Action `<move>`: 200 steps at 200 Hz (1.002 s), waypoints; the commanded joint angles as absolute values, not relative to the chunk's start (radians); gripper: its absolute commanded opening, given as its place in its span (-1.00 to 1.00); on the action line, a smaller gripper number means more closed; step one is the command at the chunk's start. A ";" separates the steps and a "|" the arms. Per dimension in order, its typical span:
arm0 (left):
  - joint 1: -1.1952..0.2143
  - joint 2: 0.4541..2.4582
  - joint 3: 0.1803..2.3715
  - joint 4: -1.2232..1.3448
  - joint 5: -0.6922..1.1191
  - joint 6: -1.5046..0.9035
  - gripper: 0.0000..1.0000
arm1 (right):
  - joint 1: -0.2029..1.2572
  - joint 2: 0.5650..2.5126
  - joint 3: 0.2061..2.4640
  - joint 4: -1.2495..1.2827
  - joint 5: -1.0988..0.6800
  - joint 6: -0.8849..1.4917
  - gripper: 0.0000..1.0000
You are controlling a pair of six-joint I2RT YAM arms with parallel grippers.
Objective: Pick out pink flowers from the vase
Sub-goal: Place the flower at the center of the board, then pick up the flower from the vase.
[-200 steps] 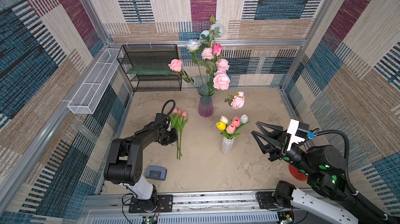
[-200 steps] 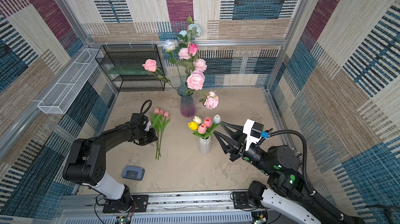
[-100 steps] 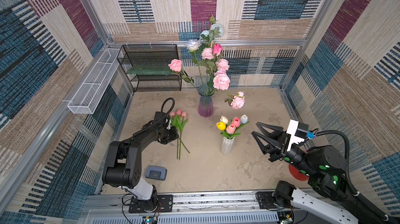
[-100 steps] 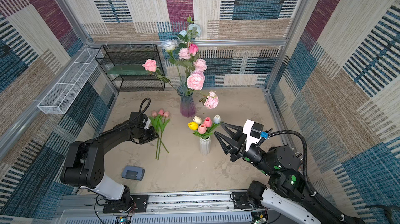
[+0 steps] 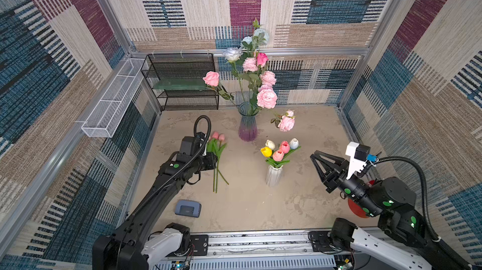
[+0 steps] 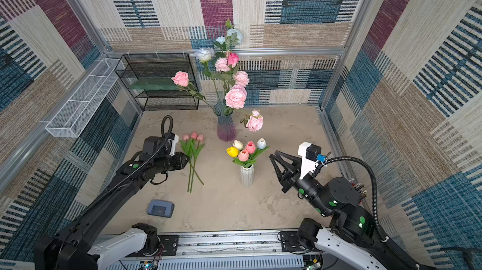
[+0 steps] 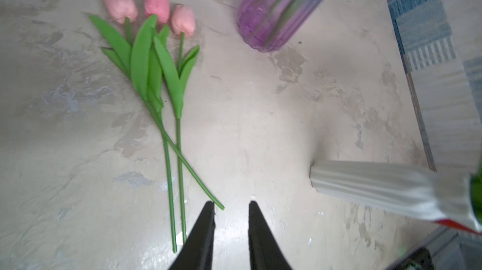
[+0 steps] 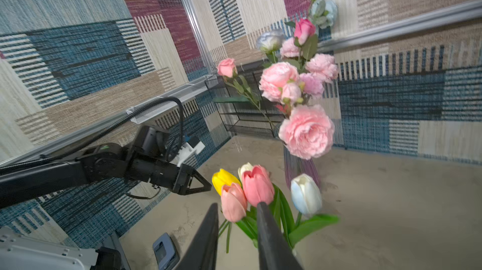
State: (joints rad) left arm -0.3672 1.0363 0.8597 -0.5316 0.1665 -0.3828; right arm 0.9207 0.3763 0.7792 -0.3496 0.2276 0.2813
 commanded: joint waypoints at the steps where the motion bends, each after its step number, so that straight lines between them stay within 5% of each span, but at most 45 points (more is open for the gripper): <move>1: -0.460 0.977 0.854 -0.613 0.072 -0.318 -0.48 | 0.920 0.347 0.710 -0.369 0.279 0.359 -0.54; 62: -0.559 0.767 0.795 -0.708 0.160 -0.262 -0.40 | 0.877 0.380 0.520 -0.128 0.219 0.181 -0.56; 133: -0.567 0.667 0.745 -0.642 0.195 -0.250 -0.35 | 0.712 0.480 0.499 0.006 -0.177 -0.099 -0.68; 200: -0.566 0.672 0.738 -0.629 0.201 -0.254 -0.35 | 0.825 0.458 0.559 -0.112 -0.073 -0.182 -0.67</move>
State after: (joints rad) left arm -0.5655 0.6739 0.7380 -0.6552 0.1890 -0.2626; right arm 0.7887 0.4808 0.5301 -0.0597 -0.1436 -0.1280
